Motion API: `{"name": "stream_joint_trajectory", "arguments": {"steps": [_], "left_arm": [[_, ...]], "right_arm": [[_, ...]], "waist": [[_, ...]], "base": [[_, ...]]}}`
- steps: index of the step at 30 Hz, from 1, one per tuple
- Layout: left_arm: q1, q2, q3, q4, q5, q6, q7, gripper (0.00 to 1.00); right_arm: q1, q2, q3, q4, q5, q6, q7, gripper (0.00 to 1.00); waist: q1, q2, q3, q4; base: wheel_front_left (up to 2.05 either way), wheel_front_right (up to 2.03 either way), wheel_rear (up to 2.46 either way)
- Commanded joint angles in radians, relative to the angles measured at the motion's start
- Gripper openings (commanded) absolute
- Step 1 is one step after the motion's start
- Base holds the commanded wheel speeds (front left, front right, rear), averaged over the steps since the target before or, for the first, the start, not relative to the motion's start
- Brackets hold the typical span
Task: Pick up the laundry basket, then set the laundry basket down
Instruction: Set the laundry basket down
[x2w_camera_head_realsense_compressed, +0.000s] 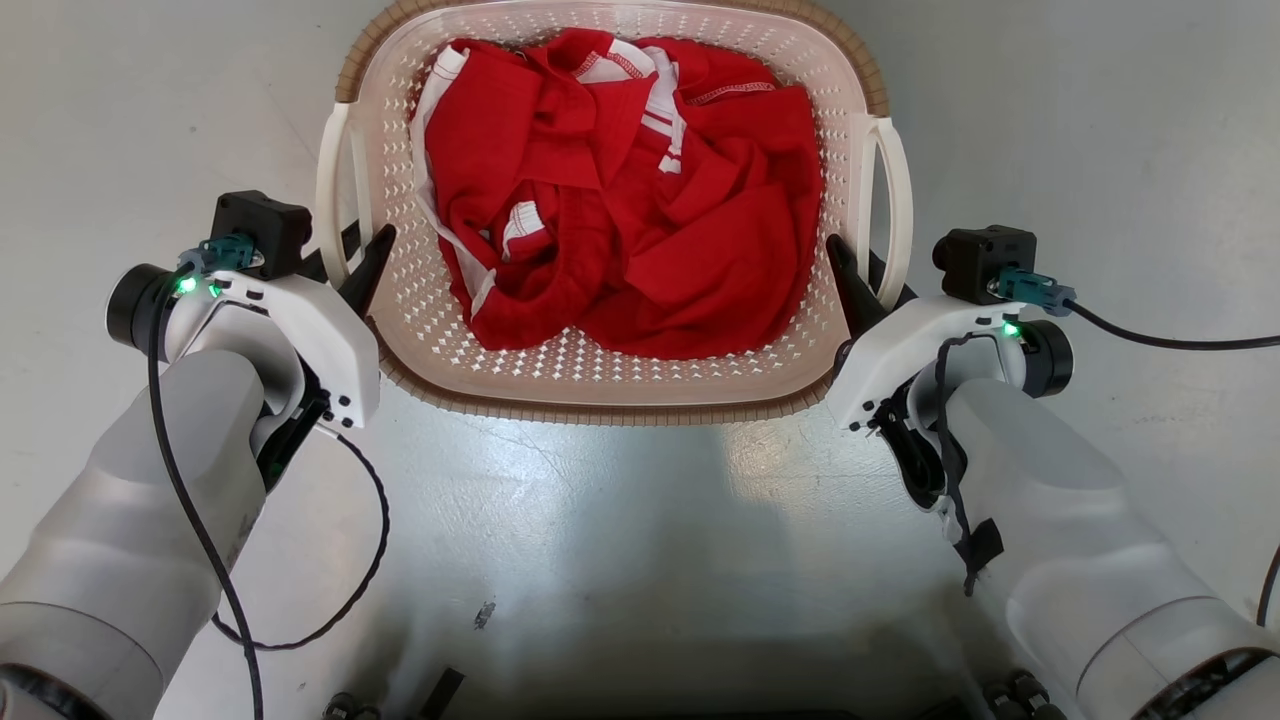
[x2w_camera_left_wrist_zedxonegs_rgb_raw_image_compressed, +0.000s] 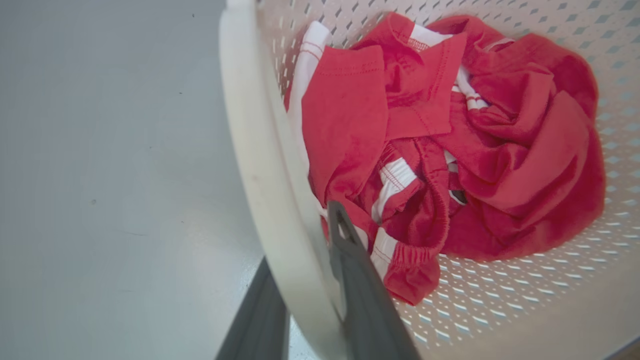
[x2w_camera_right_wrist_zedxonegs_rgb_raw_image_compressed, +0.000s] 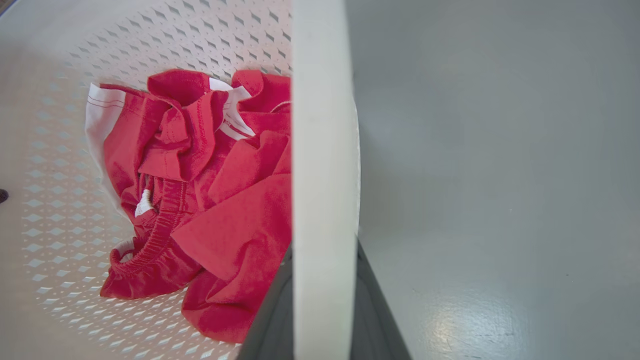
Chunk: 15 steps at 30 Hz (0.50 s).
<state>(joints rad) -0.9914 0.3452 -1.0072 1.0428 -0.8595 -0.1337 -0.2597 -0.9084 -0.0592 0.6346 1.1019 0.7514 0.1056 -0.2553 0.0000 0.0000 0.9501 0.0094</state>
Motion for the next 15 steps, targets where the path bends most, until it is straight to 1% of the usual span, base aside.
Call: {"name": "stream_joint_trajectory", "arguments": {"steps": [1, 3, 6, 7, 9, 11, 12, 15], "left_arm": [[0.009, 0.069, 0.019, 0.023, 0.012, 0.003, -0.002, 0.11], [0.01, 0.069, 0.019, 0.022, 0.011, 0.003, -0.002, 0.12], [0.01, 0.069, 0.018, 0.022, 0.008, 0.003, -0.002, 0.22], [0.01, 0.069, 0.018, 0.021, 0.007, 0.003, -0.002, 0.24], [0.01, 0.067, 0.015, 0.022, 0.005, 0.003, -0.002, 0.29], [0.009, 0.067, 0.014, 0.022, 0.001, 0.003, -0.002, 0.37], [0.009, 0.066, 0.013, 0.021, 0.0, 0.003, -0.002, 0.48], [0.008, 0.065, 0.012, 0.019, -0.004, 0.003, -0.002, 1.0]], "right_arm": [[0.047, 0.009, 0.023, -0.006, -0.004, 0.025, -0.006, 0.18], [0.047, 0.009, 0.022, -0.005, -0.005, 0.025, -0.006, 0.22], [0.046, 0.009, 0.021, -0.005, -0.006, 0.025, -0.006, 0.34], [0.045, 0.009, 0.02, -0.005, -0.007, 0.025, -0.006, 0.36], [0.044, 0.009, 0.018, -0.005, -0.008, 0.025, -0.006, 0.4], [0.044, 0.009, 0.017, -0.006, -0.008, 0.025, -0.006, 0.41], [0.043, 0.009, 0.017, -0.007, -0.008, 0.025, -0.006, 0.42], [0.043, 0.009, 0.015, -0.007, -0.01, 0.025, -0.006, 0.45]], "waist": [[0.0, 0.0, 0.0, 0.0], [0.0, 0.0, -0.001, 0.0], [0.0, 0.0, -0.001, 0.001], [0.0, 0.0, -0.001, 0.001], [0.0, 0.0, -0.001, 0.003], [0.0, 0.0, 0.0, 0.004], [0.0, 0.0, 0.001, 0.004], [0.0, 0.0, 0.003, 0.005]], "base": [[0.0, 0.0, 0.0], [0.0, 0.0, 0.0], [0.0, 0.0, 0.0], [0.0, 0.0, 0.0], [0.0, 0.0, 0.0], [0.0, 0.0, 0.0], [0.0, 0.0, 0.0], [0.0, 0.0, 0.0]]}}
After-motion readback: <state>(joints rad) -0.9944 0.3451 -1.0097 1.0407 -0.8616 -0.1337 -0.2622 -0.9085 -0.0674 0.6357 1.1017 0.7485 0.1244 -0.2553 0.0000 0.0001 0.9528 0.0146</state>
